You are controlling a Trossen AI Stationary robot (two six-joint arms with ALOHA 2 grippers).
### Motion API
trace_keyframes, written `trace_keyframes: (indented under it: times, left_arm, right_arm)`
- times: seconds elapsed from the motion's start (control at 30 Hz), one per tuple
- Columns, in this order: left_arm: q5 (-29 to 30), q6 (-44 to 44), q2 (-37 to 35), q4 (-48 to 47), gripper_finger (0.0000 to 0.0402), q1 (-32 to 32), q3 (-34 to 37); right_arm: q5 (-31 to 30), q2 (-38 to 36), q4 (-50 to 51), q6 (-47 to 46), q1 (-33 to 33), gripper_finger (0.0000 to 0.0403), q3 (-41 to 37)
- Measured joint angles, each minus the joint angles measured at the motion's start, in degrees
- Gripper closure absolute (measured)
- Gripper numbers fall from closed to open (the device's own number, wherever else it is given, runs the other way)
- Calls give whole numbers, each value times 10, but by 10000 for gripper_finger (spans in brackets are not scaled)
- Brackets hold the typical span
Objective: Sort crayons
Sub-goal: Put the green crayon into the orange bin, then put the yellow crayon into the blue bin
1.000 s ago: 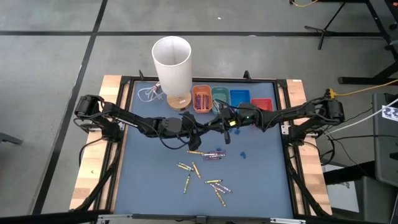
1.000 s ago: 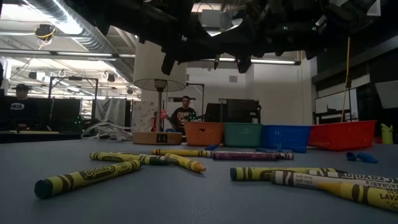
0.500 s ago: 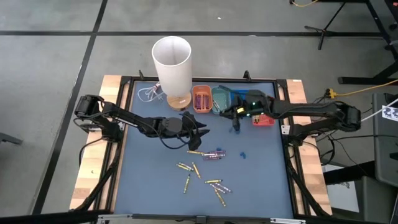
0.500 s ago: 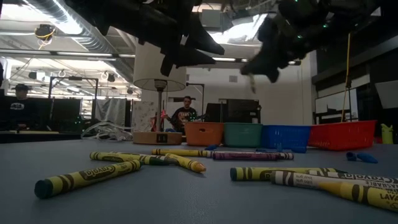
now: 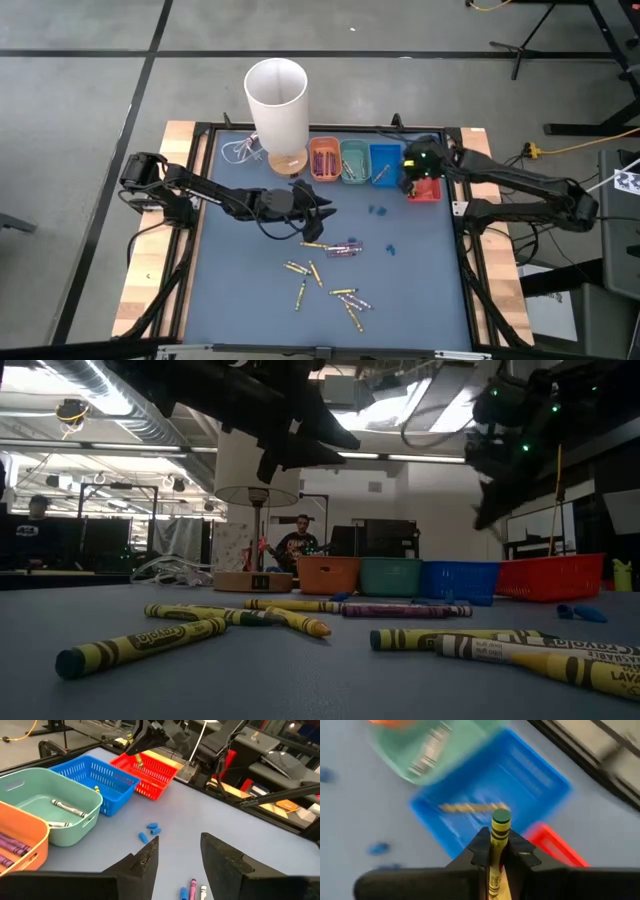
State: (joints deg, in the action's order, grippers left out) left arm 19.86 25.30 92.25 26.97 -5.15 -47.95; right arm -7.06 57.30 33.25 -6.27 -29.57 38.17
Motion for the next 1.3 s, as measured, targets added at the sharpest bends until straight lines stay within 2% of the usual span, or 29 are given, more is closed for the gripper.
trace_keyframes:
  times: [0.13,0.23,0.67,0.83,1.17,1.3]
  left_arm:
    - [0,0,0,-23,271,0,0]
    - [0,0,0,-38,271,0,0]
    - [-2,-4,0,-65,271,-14,0]
    - [-45,-5,0,-114,271,-30,0]
    - [-44,-6,0,-178,271,-65,0]
    - [-43,-6,1,-193,271,-71,0]
  right_arm:
    - [-44,1,62,-30,-24,366,0]
    - [-49,1,92,-52,-33,365,0]
    - [-51,1,99,-56,-35,363,0]
    - [-54,1,99,-56,-35,361,0]
    - [-54,1,99,-56,-35,294,0]
    - [-54,1,99,-55,-35,278,0]
